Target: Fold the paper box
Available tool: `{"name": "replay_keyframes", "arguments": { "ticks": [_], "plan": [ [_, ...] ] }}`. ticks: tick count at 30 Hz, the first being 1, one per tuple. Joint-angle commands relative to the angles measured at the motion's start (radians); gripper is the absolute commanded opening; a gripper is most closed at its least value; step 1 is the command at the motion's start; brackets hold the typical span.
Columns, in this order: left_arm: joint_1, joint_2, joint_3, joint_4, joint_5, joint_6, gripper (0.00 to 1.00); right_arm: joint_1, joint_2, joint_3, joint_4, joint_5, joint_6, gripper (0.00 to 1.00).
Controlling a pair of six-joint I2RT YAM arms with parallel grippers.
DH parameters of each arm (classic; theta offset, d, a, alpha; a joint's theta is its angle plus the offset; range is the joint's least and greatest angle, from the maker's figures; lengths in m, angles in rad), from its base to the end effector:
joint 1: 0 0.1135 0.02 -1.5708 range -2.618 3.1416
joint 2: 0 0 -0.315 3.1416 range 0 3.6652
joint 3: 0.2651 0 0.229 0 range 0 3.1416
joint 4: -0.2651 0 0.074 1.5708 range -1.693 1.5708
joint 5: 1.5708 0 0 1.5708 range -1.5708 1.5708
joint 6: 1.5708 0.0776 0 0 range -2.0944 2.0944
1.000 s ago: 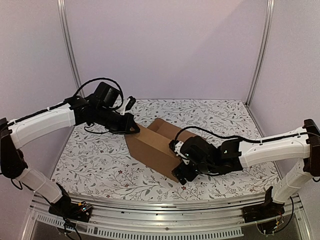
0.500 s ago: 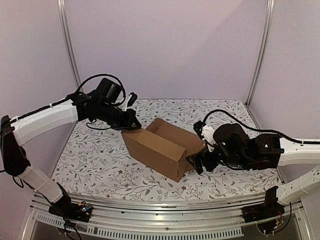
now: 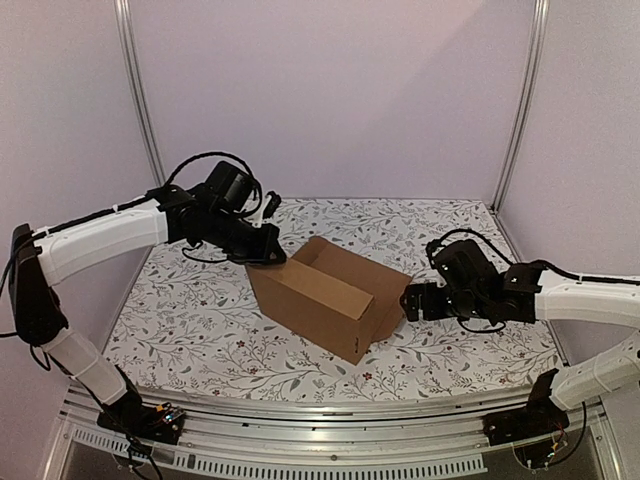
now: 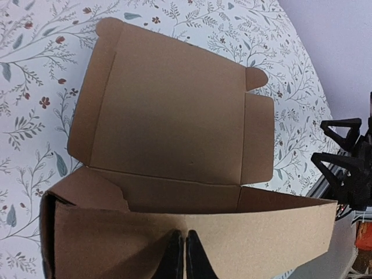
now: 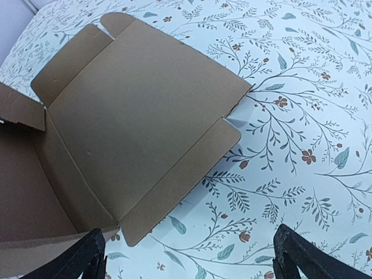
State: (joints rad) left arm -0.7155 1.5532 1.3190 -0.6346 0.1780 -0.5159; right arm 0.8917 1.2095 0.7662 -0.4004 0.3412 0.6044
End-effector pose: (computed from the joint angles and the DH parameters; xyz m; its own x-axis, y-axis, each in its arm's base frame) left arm 0.2479 -0.2337 0.3207 -0.8624 0.1063 -0.4950 0.3524 0.8280 -0.4362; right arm 0.1658 0.1641 0.2577 -0.7234 -0.0436 -0.6890 -0.2218 0.9598 0.1720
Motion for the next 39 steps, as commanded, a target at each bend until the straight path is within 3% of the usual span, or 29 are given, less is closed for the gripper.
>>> {"name": "replay_keyframes", "arguments": {
  "ticks": [1, 7, 13, 21, 30, 32, 39],
  "plan": [
    [-0.016, 0.031, 0.014, -0.014, -0.021, 0.01, 0.04, -0.105, 0.085, -0.022, 0.17, -0.136, 0.084, 0.99],
    [-0.016, 0.041, 0.013, -0.01, -0.033, 0.026, 0.03, -0.195, 0.255, -0.009, 0.334, -0.239, 0.171, 0.98],
    [-0.016, 0.039, 0.005, -0.006, -0.04, 0.04, 0.03, -0.23, 0.374, -0.026, 0.472, -0.263, 0.261, 0.85],
    [-0.016, 0.041, -0.011, 0.017, -0.014, 0.044, 0.02, -0.251, 0.488, -0.026, 0.608, -0.302, 0.329, 0.49],
    [-0.018, 0.017, -0.061, 0.03, -0.001, 0.042, 0.01, -0.251, 0.514, -0.049, 0.682, -0.355, 0.278, 0.06],
    [-0.02, -0.002, -0.09, 0.047, 0.003, 0.033, 0.01, -0.252, 0.503, -0.057, 0.702, -0.373, 0.246, 0.0],
    [-0.057, -0.14, -0.286, 0.196, 0.025, 0.017, 0.03, -0.235, 0.425, -0.088, 0.773, -0.376, 0.047, 0.0]
  ]
}}
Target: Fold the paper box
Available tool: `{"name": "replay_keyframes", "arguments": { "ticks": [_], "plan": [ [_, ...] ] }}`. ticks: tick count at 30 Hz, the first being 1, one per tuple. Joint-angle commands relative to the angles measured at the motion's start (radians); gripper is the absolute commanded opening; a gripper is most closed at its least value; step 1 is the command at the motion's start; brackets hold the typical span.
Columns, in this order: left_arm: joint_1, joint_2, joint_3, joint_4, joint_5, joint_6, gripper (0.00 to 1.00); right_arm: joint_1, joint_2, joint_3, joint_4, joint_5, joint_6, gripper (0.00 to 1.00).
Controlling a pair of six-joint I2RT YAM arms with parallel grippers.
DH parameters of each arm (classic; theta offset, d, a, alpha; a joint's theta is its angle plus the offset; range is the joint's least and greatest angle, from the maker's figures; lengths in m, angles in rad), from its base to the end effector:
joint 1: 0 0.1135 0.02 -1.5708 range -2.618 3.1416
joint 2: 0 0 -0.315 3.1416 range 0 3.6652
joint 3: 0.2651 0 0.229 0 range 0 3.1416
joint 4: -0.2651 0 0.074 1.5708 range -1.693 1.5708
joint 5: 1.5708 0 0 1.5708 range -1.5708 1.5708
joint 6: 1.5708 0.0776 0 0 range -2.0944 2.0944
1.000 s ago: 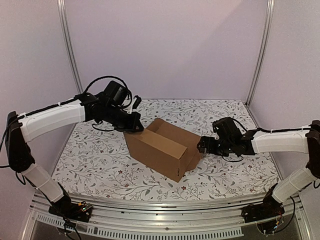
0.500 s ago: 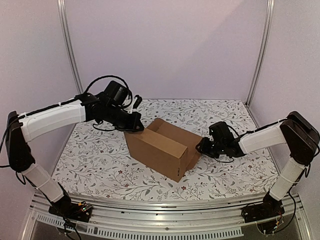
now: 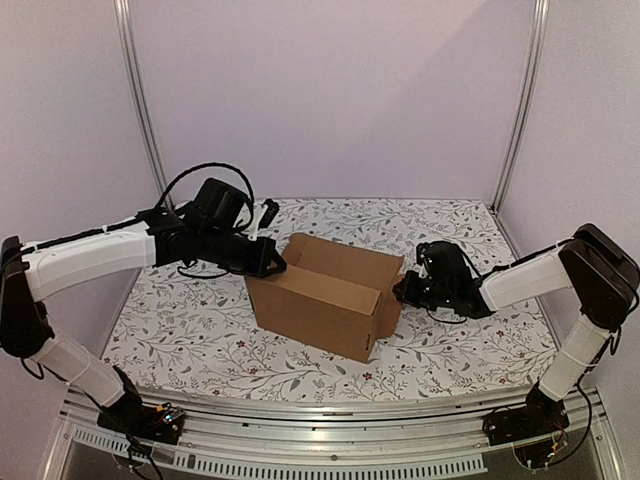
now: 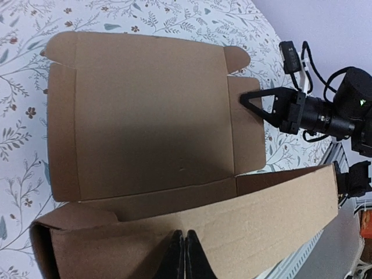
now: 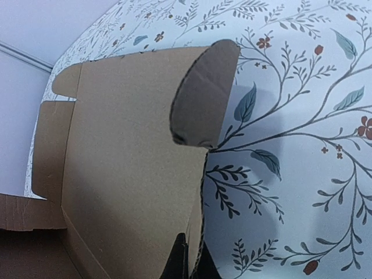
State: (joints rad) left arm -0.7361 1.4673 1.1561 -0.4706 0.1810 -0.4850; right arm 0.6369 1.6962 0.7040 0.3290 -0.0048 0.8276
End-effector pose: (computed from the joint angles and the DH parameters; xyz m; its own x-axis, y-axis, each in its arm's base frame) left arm 0.2299 -0.2271 0.3103 -0.8140 0.1186 -0.5687 0.4246 0.7896 -0.4430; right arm 0.2811 0.2084 0.1805 -0.7750 0.3426 -0.5310 -0.0400 0.8120 0.5822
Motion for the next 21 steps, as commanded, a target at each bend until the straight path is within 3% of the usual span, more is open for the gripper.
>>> {"name": "replay_keyframes", "arguments": {
  "ticks": [1, 11, 21],
  "plan": [
    [-0.039, -0.072, -0.155, 0.044, 0.024, -0.019, 0.03, 0.031, -0.082, -0.024, 0.044, -0.023, -0.225, 0.0],
    [-0.048, -0.305, -0.274, 0.07, 0.017, 0.0, 0.24, 0.072, -0.268, -0.026, 0.057, 0.041, -0.633, 0.0],
    [-0.048, -0.514, -0.351, 0.052, -0.035, 0.014, 0.37, 0.072, -0.268, -0.042, 0.19, -0.018, -0.884, 0.0]
  ]
}}
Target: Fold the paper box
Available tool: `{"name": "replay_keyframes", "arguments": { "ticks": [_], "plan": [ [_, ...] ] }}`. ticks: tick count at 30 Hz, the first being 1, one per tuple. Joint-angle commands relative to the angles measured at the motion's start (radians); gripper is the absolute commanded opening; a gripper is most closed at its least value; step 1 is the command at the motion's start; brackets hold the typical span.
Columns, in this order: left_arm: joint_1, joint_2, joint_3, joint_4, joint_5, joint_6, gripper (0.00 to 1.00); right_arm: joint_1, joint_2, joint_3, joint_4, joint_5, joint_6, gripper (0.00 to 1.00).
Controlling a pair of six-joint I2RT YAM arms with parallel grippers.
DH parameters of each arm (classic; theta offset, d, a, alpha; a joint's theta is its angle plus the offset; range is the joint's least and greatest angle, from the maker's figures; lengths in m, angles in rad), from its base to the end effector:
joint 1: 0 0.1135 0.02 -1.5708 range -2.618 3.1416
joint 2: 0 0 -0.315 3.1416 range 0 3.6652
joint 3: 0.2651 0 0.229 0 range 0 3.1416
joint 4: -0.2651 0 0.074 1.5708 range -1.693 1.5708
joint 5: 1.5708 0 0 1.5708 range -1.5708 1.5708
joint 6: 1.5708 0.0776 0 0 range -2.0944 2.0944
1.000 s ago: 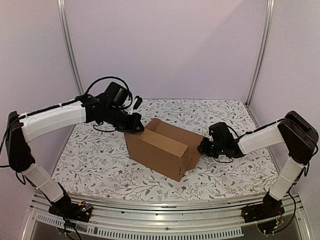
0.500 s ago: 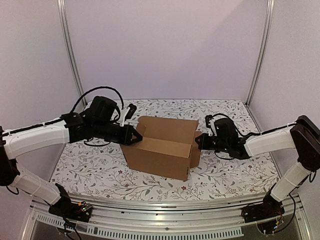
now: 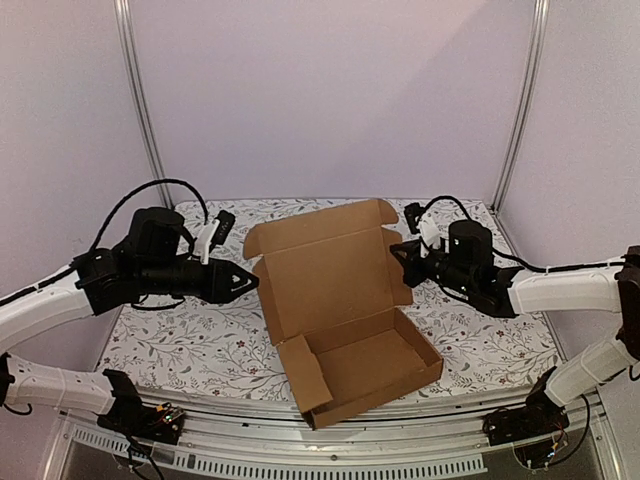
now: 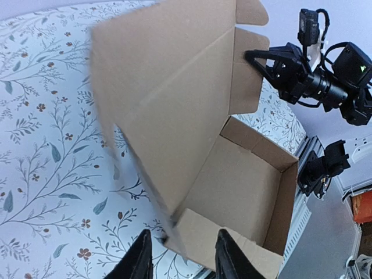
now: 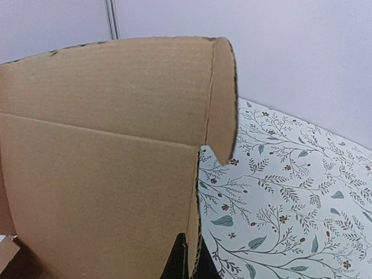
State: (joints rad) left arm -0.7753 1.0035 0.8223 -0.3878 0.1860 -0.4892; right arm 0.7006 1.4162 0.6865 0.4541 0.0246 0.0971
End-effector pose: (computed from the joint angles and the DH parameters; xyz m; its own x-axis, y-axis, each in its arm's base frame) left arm 0.1367 -0.1541 0.3174 -0.7152 0.0543 -0.6968 0.5246 0.7005 -0.4838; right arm 0.2474 0.2062 0.2809 -0.2678 -0.0990 -0.9584 -0.6033 0.7928 0.0866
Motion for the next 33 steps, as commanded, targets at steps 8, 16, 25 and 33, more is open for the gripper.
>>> {"name": "replay_keyframes", "arguments": {
  "ticks": [8, 16, 25, 33],
  "plan": [
    [-0.009, -0.091, -0.049, -0.028, -0.057, 0.006, 0.38, 0.03, 0.013, -0.036, 0.095, -0.032, -0.162, 0.0],
    [-0.009, -0.074, -0.049, 0.02, 0.016, -0.031, 0.39, 0.097, -0.044, -0.051, 0.109, 0.196, -0.156, 0.0],
    [-0.016, -0.048, -0.085, 0.144, 0.123, -0.163, 0.46, 0.216, -0.092, -0.076, 0.148, 0.469, -0.162, 0.0],
    [-0.026, 0.019, -0.053, 0.137, 0.09, -0.16, 0.53, 0.311, -0.08, -0.112, 0.226, 0.647, -0.163, 0.0]
  ]
}}
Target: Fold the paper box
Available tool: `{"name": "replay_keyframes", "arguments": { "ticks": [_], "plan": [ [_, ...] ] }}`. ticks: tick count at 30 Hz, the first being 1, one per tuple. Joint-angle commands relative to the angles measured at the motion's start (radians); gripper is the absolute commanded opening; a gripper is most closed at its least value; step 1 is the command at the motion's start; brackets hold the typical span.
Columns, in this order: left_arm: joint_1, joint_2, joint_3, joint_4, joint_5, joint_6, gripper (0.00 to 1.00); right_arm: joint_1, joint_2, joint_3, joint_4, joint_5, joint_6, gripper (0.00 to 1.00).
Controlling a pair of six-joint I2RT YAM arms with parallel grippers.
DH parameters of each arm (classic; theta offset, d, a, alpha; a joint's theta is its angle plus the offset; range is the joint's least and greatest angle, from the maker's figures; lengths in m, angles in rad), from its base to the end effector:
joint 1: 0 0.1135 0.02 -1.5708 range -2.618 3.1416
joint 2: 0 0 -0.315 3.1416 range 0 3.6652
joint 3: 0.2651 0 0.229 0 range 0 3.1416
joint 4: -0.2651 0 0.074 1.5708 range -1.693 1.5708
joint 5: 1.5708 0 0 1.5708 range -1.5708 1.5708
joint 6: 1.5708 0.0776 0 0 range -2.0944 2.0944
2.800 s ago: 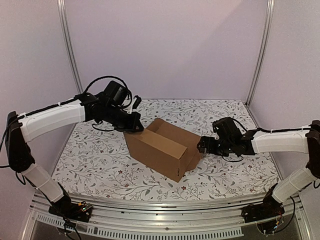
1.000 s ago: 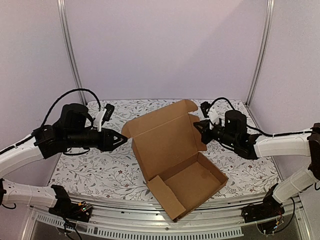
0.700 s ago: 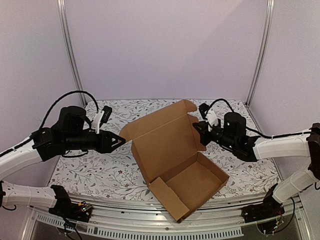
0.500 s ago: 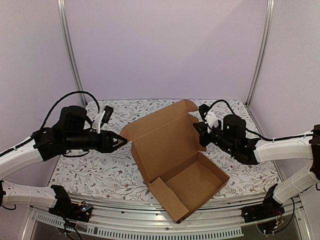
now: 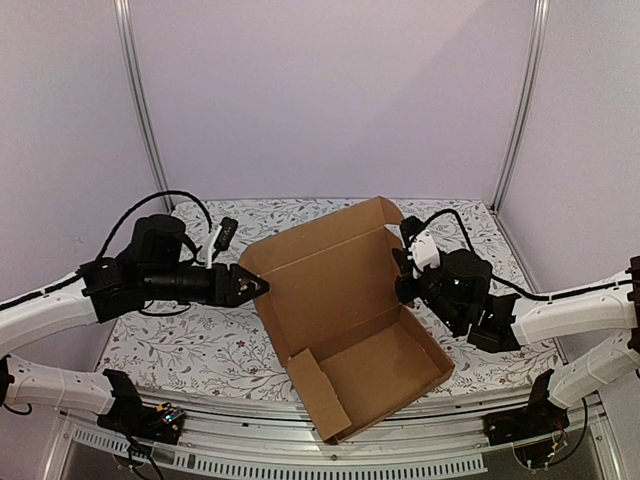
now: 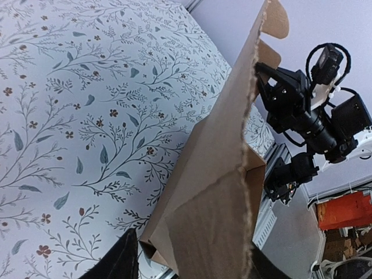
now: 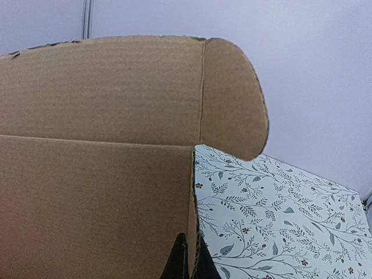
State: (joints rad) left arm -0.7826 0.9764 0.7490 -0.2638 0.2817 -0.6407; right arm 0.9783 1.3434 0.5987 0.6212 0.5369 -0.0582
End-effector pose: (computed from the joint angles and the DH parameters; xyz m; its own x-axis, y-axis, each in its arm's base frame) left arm 0.1290 -0.1587 0.3130 -0.7769 -0.0372 -0.6285 0.4824 0.6063 -0.6322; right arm 0.1959 0.2199 0.2974 -0.0437 -0.1544 -0.9870 -0.4326 0.8935 -0.1206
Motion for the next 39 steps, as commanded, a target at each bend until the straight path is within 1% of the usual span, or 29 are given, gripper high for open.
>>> {"name": "replay_keyframes", "arguments": {
  "ticks": [1, 8, 10, 11, 13, 16, 18, 19, 22, 23, 28, 30, 33, 34, 36, 39],
  "plan": [
    [-0.023, 0.057, 0.028, 0.006, -0.01, -0.011, 0.53, 0.043, -0.008, -0.026, 0.06, 0.166, -0.008, 0.0],
    [-0.057, 0.099, 0.074, -0.052, -0.107, -0.021, 0.53, 0.113, -0.003, -0.025, 0.075, 0.346, -0.027, 0.0],
    [-0.067, 0.103, 0.079, -0.055, -0.127, -0.026, 0.51, 0.131, 0.007, -0.023, 0.08, 0.401, -0.029, 0.0],
    [-0.072, 0.104, 0.081, -0.057, -0.139, -0.026, 0.45, 0.139, 0.013, -0.022, 0.083, 0.426, -0.03, 0.0],
    [-0.08, 0.104, 0.086, -0.058, -0.153, -0.025, 0.3, 0.154, 0.022, -0.022, 0.091, 0.463, -0.032, 0.0],
    [-0.087, 0.109, 0.099, -0.063, -0.167, -0.021, 0.16, 0.17, 0.038, -0.022, 0.101, 0.499, -0.021, 0.0],
    [-0.092, 0.117, 0.111, -0.071, -0.181, -0.017, 0.08, 0.181, 0.046, -0.019, 0.104, 0.516, -0.01, 0.0],
    [-0.094, 0.12, 0.118, -0.074, -0.192, -0.011, 0.01, 0.185, 0.051, -0.016, 0.104, 0.527, -0.005, 0.0],
    [-0.099, 0.13, 0.146, -0.083, -0.22, 0.015, 0.0, 0.206, 0.07, -0.006, 0.104, 0.553, -0.005, 0.0],
    [-0.1, 0.133, 0.154, -0.083, -0.233, 0.027, 0.0, 0.21, 0.073, -0.007, 0.104, 0.551, -0.003, 0.02],
    [-0.102, 0.164, 0.193, -0.087, -0.292, 0.142, 0.0, 0.212, 0.029, -0.032, 0.077, 0.487, 0.052, 0.18],
    [-0.103, 0.172, 0.206, -0.086, -0.317, 0.2, 0.0, 0.211, -0.005, -0.033, 0.007, 0.465, 0.054, 0.27],
    [-0.104, 0.172, 0.207, -0.064, -0.327, 0.28, 0.0, 0.211, -0.082, -0.033, -0.099, 0.405, 0.079, 0.46],
    [-0.103, 0.169, 0.207, -0.058, -0.335, 0.301, 0.0, 0.21, -0.103, -0.033, -0.144, 0.38, 0.076, 0.52],
    [-0.104, 0.166, 0.211, -0.051, -0.36, 0.337, 0.0, 0.21, -0.167, -0.026, -0.24, 0.34, 0.069, 0.6],
    [-0.104, 0.172, 0.211, -0.046, -0.403, 0.363, 0.0, 0.194, -0.259, -0.008, -0.405, 0.241, 0.069, 0.73]
  ]
}}
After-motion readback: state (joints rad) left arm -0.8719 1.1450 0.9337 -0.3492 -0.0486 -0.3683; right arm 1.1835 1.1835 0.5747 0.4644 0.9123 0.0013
